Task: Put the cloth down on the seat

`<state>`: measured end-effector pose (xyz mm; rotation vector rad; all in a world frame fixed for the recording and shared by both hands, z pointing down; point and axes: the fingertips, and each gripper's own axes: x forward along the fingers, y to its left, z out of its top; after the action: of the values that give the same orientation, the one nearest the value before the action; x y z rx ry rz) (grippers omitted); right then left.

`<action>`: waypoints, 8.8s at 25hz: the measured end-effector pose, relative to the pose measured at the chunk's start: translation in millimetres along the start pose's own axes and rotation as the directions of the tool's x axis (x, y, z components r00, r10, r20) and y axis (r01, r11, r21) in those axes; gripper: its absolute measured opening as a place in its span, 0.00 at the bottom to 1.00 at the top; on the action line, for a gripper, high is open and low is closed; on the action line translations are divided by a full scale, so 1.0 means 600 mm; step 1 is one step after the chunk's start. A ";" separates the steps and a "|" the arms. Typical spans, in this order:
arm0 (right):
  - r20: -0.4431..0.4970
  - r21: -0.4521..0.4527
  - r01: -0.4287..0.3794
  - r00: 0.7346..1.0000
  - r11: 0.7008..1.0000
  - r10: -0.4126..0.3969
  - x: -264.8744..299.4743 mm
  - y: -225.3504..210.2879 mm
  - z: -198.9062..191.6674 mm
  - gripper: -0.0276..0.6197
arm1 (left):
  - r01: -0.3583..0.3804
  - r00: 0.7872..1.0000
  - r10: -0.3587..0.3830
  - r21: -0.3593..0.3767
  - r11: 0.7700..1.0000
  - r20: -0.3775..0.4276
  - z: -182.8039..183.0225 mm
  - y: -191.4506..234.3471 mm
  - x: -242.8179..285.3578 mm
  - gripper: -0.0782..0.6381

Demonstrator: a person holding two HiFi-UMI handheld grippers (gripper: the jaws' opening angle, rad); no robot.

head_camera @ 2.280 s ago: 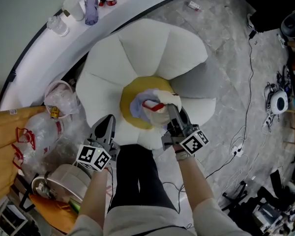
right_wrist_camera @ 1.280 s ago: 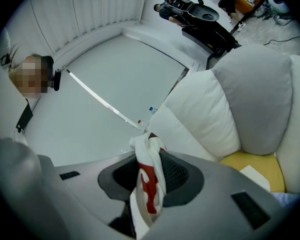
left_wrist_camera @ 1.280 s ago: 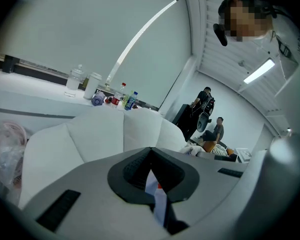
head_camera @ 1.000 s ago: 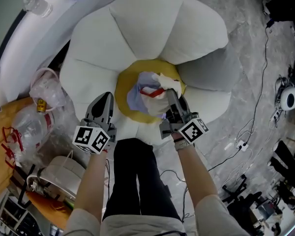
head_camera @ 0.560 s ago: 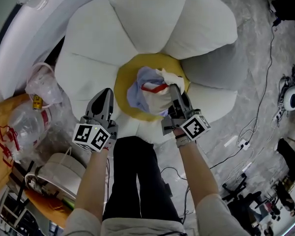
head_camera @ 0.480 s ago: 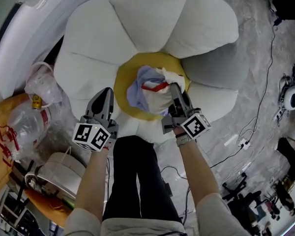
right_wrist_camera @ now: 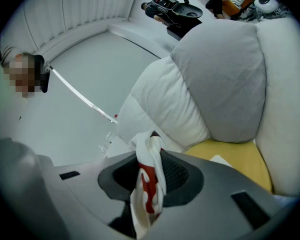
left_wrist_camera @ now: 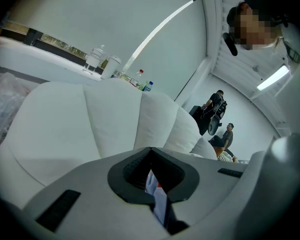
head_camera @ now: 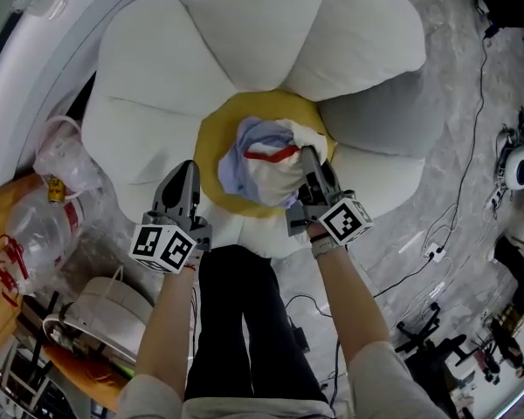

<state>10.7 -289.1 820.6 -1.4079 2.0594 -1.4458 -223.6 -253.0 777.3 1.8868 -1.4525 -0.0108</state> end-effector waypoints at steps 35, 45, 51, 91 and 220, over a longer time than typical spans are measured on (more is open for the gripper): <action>-0.032 -0.003 0.194 0.980 0.981 -0.194 0.027 -0.172 -0.054 0.22 | 0.011 0.999 -0.011 -0.017 1.000 -0.048 -0.101 0.047 0.042 0.13; 0.023 -0.024 0.242 0.970 0.970 -0.242 0.020 -0.181 -0.045 0.31 | 0.021 0.997 -0.021 -0.004 1.000 -0.071 -0.114 0.046 0.035 0.13; 0.070 -0.011 0.255 0.965 0.967 -0.254 0.011 -0.187 -0.036 0.36 | 0.072 0.991 -0.064 0.071 0.995 -0.118 -0.130 0.023 0.031 0.13; -0.093 -0.276 0.065 0.991 0.959 -0.094 -0.038 -0.036 -0.013 0.07 | 0.104 0.990 -0.098 0.062 0.993 -0.097 -0.067 -0.072 -0.030 0.13; -0.194 -0.596 -0.414 0.906 0.688 0.377 -0.489 0.928 0.168 0.07 | 0.441 0.880 -0.474 0.365 0.820 0.003 0.510 -0.551 -0.593 0.13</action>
<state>-86.9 -88.3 223.8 -0.9797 2.8189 -0.6354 -207.1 -93.9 225.9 2.5343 -1.0688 -0.0719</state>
